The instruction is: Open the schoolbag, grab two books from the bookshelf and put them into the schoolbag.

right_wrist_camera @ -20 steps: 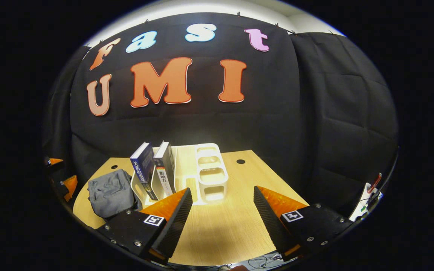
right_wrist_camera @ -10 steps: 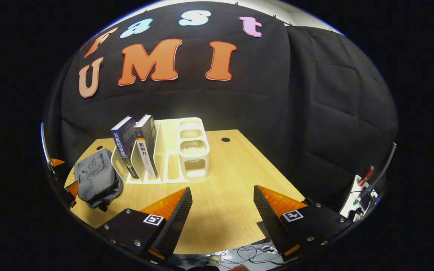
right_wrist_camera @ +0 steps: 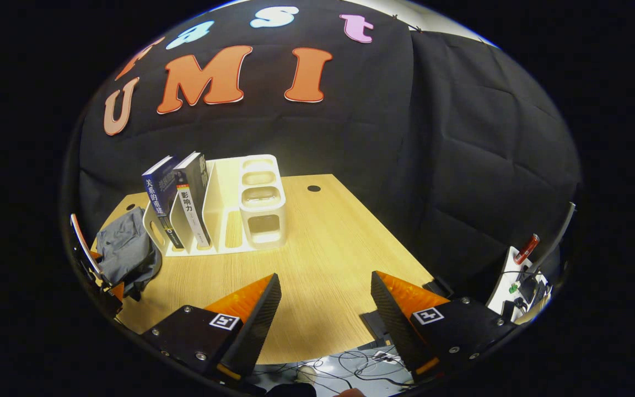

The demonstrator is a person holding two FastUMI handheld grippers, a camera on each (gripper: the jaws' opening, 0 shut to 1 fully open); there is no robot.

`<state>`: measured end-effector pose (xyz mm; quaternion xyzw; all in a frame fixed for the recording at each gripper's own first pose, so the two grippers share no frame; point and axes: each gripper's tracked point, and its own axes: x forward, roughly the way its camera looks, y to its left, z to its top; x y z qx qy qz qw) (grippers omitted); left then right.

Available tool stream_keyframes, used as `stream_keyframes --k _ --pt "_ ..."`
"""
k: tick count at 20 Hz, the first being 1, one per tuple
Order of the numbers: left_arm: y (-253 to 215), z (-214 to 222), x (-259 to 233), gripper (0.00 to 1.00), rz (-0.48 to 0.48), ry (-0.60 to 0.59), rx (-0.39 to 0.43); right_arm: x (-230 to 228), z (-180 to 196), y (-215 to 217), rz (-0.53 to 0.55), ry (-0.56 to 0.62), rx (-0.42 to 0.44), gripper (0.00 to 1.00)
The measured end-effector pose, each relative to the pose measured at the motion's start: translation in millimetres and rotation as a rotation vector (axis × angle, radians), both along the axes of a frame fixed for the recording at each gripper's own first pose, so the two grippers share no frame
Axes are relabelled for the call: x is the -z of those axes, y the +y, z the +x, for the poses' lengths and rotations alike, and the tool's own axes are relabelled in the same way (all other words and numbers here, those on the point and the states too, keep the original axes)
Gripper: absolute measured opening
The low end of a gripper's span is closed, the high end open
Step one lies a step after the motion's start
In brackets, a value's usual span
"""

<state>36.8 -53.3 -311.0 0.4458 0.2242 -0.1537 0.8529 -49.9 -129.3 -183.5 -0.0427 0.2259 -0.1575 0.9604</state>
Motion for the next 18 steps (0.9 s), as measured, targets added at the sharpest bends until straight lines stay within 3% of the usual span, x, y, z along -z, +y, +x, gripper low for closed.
stream_keyframes --k 10,13,15,18 --pt "14.0 24.5 28.1 0.94 0.022 0.074 -0.079 6.6 -1.5 -2.4 0.005 0.037 0.008 0.98" --pt "9.0 21.1 32.3 0.61 -0.016 0.112 -0.089 5.5 0.7 -2.4 0.014 0.024 0.011 0.98" --pt "8.1 21.1 33.2 0.49 -0.013 0.118 -0.086 8.4 2.2 -0.3 0.033 0.024 0.015 0.98" --pt "9.6 22.4 30.8 0.10 -0.019 0.130 -0.098 9.6 8.3 10.4 0.063 0.015 0.012 0.98"
